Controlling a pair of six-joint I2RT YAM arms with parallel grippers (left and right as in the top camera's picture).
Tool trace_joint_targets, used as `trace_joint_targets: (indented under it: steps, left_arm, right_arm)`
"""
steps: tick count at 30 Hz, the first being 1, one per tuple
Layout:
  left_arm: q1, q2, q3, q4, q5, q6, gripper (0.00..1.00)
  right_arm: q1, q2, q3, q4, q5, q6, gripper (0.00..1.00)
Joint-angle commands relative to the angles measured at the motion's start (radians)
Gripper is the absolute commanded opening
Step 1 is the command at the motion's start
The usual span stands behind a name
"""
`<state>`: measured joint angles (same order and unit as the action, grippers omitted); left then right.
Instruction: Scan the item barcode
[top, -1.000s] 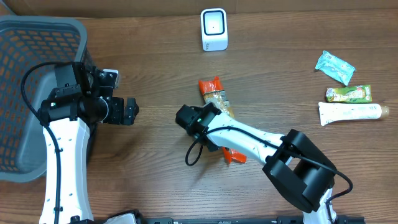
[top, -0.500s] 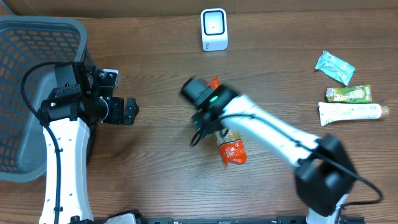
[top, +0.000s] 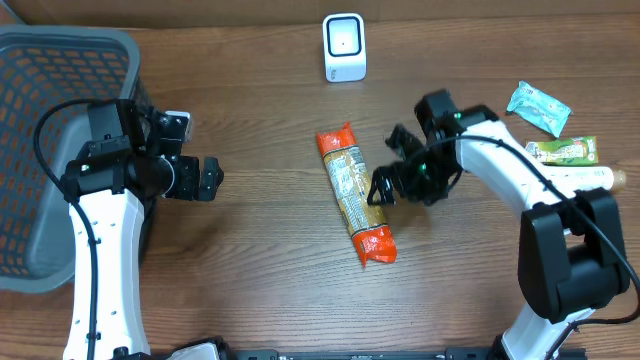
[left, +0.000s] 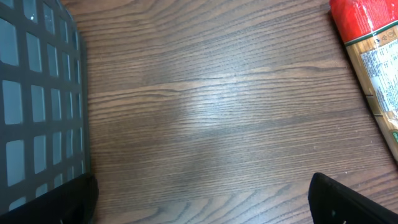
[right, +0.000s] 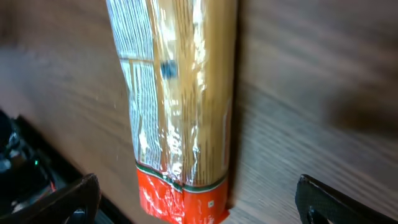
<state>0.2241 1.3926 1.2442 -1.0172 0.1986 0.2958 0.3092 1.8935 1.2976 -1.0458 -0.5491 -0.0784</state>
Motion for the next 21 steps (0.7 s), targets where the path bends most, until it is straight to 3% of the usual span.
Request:
trace_joint_targets:
  steps: [1, 8, 15, 19, 21]
  left_arm:
    - [-0.002, 0.005, 0.017, 0.000, 0.008, 0.019, 0.99]
    - [-0.002, 0.005, 0.017, 0.000, 0.008, 0.019, 1.00]
    - [-0.002, 0.004, 0.017, 0.000, 0.008, 0.019, 1.00]
    - [-0.002, 0.004, 0.017, 0.000, 0.008, 0.019, 1.00]
    - [-0.002, 0.004, 0.017, 0.000, 0.008, 0.019, 1.00]
  right_arm:
    - [0.002, -0.018, -0.081, 0.067, -0.090, -0.058, 1.00]
    - [0.065, -0.018, -0.198, 0.262, -0.058, 0.018, 0.97]
    - [0.129, -0.018, -0.230, 0.311, 0.072, 0.110, 0.75]
    - [0.177, -0.018, -0.264, 0.364, 0.166, 0.195, 0.47]
    - [0.195, -0.018, -0.273, 0.368, 0.210, 0.216, 0.39]
